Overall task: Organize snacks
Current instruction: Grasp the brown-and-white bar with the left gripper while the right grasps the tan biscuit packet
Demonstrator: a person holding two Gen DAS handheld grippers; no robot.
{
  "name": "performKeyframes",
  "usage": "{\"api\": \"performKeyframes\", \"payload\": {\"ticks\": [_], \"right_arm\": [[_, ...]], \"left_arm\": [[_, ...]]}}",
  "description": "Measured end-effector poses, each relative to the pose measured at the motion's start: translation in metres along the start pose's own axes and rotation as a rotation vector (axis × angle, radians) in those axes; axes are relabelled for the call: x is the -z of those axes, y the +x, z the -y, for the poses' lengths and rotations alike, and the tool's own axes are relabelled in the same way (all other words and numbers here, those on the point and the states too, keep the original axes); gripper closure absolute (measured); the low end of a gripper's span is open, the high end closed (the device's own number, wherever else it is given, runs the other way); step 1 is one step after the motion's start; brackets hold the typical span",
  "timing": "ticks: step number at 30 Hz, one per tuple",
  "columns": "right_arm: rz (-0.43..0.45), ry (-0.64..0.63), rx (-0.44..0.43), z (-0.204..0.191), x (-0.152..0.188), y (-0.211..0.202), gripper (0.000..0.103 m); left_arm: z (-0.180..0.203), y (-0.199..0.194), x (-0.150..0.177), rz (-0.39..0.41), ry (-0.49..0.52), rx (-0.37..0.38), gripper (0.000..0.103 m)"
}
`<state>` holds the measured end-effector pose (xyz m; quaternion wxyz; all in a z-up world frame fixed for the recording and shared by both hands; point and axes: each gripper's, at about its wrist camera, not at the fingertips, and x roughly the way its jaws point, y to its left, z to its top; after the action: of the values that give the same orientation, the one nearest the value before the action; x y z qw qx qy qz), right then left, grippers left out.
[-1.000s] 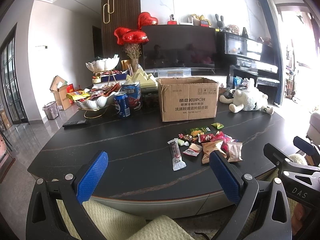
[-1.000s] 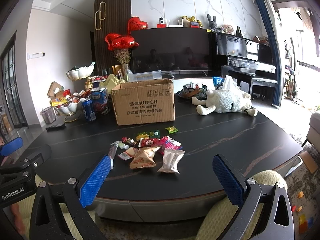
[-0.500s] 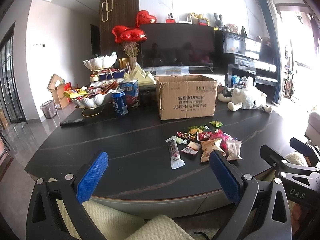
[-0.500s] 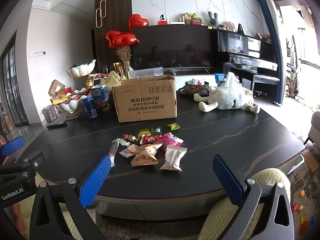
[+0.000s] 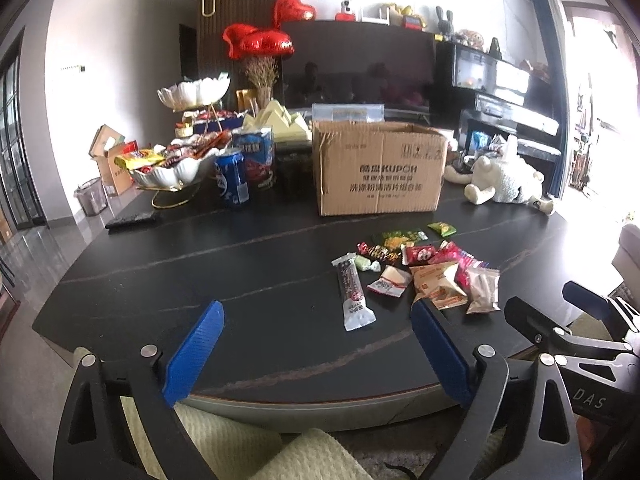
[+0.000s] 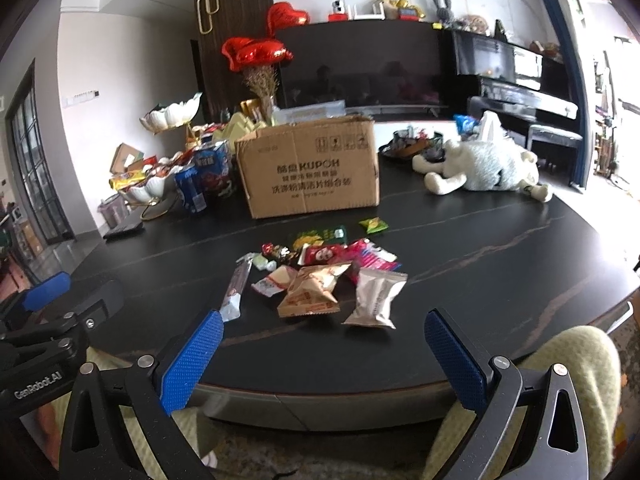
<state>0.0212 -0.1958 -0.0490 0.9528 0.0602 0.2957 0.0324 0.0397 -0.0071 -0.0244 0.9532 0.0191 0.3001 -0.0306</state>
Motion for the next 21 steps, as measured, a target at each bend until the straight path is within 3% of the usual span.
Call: {"api": "performKeyframes", "payload": {"ticks": [8,21], "right_arm": [[-0.051,-0.016,-0.062,-0.008,-0.015,0.036,0.019],[-0.175,0.054,-0.137,-0.006,-0.028,0.104,0.034]], "left_arm": [[-0.006,0.029,-0.013,-0.045,0.005,0.019,0.015],[-0.002,0.104,-0.016,-0.251,0.002,0.080,0.030]]}}
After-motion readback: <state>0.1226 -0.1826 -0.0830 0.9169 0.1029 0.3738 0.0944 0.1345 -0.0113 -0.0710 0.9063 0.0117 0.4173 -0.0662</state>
